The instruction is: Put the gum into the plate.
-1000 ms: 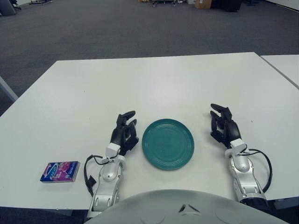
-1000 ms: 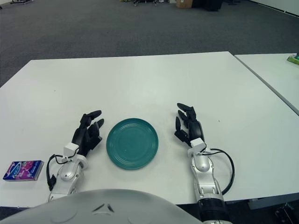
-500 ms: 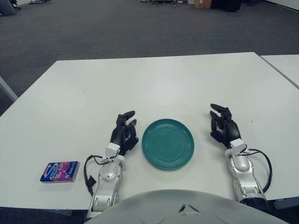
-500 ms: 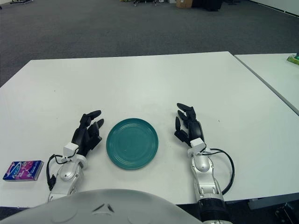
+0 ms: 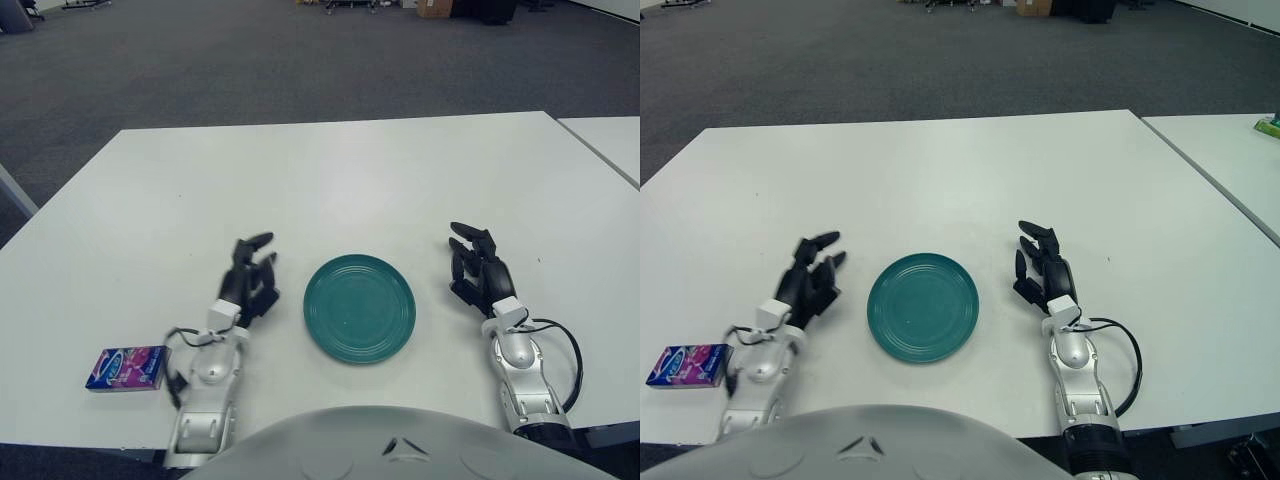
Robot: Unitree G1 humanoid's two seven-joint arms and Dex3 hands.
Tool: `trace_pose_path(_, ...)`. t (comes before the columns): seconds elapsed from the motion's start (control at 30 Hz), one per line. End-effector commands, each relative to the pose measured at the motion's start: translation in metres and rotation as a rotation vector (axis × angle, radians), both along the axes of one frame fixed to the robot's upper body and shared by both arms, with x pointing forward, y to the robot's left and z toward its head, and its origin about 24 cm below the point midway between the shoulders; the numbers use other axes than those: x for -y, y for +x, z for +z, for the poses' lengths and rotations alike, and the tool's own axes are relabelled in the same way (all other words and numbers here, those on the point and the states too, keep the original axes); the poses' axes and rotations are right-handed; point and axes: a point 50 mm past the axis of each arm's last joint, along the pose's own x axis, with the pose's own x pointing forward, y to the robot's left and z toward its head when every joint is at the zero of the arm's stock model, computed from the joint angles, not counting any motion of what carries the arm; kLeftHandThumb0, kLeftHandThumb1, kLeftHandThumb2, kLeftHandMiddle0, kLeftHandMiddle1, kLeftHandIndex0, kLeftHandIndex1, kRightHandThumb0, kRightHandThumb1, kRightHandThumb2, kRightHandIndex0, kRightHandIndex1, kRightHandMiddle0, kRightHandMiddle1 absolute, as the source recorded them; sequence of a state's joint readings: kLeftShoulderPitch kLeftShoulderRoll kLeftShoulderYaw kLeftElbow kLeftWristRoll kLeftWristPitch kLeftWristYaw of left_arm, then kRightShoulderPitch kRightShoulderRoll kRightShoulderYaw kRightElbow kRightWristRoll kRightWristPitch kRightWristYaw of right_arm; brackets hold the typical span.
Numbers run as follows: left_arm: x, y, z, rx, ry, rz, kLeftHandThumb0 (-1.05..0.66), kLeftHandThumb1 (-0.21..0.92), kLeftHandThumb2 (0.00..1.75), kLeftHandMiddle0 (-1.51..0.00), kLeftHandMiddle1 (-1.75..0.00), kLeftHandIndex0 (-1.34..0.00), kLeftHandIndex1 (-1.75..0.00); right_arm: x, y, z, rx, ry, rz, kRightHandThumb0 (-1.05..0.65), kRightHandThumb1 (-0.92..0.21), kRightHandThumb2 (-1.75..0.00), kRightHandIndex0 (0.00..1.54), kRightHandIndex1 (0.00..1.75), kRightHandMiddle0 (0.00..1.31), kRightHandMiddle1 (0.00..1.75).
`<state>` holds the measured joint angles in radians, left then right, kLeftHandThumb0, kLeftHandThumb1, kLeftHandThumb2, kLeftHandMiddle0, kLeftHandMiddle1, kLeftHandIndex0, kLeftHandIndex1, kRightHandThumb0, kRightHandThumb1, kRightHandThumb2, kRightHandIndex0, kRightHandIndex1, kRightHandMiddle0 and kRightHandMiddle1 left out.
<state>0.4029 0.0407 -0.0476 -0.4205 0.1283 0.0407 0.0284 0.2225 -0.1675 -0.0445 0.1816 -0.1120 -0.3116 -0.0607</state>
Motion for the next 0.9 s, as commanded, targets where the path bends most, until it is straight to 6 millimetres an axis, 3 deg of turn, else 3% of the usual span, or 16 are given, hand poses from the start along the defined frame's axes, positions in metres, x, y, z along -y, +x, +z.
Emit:
trace_pose_path(0.0, -0.010, -0.006, 0.026, 0.108, 0.119, -0.030, -0.75, 0.92, 0.78, -0.49, -0.35, -0.07, -0.96, 0.006, -0.032, -0.039, -0.243, 0.021, -0.051, -0.72, -0.92, -0.87, 0.45, 0.01, 0.01, 0.84)
trace_pose_path(0.13, -0.020, -0.013, 0.039, 0.150, 0.224, -0.031, -0.68, 0.92, 0.67, -0.44, -0.59, -0.10, -0.98, 0.006, -0.032, -0.039, -0.241, 0.021, -0.048, -0.72, -0.92, -0.87, 0.45, 0.01, 0.00, 0.84)
trace_pose_path(0.3, -0.043, -0.033, 0.058, 0.197, 0.441, -0.070, -0.66, 0.92, 0.56, -0.43, -0.72, -0.11, -1.03, 0.007, -0.034, -0.038, -0.241, 0.013, -0.048, -0.72, -0.92, -0.87, 0.47, 0.02, 0.00, 0.84)
trace_pose_path(0.5, -0.054, -0.052, 0.075, 0.299, 0.789, -0.168, -0.75, 0.92, 0.56, -0.39, -0.73, -0.08, -1.06, 0.009, -0.034, -0.038, -0.244, 0.013, -0.051, -0.71, -0.92, -0.88, 0.47, 0.02, 0.00, 0.84)
trace_pose_path(0.7, -0.052, -0.068, 0.086, 0.340, 0.972, -0.199, -0.80, 0.92, 0.56, -0.39, -0.71, -0.07, -1.08, 0.010, -0.032, -0.038, -0.248, 0.033, -0.055, -0.70, -0.92, -0.87, 0.45, 0.00, 0.00, 0.84)
trace_pose_path(0.87, -0.049, -0.082, 0.099, 0.320, 1.087, -0.187, -0.83, 0.92, 0.50, -0.42, -0.64, -0.14, -1.12, 0.012, -0.031, -0.037, -0.246, 0.034, -0.053, -0.69, -0.92, -0.86, 0.42, 0.00, 0.01, 0.85)
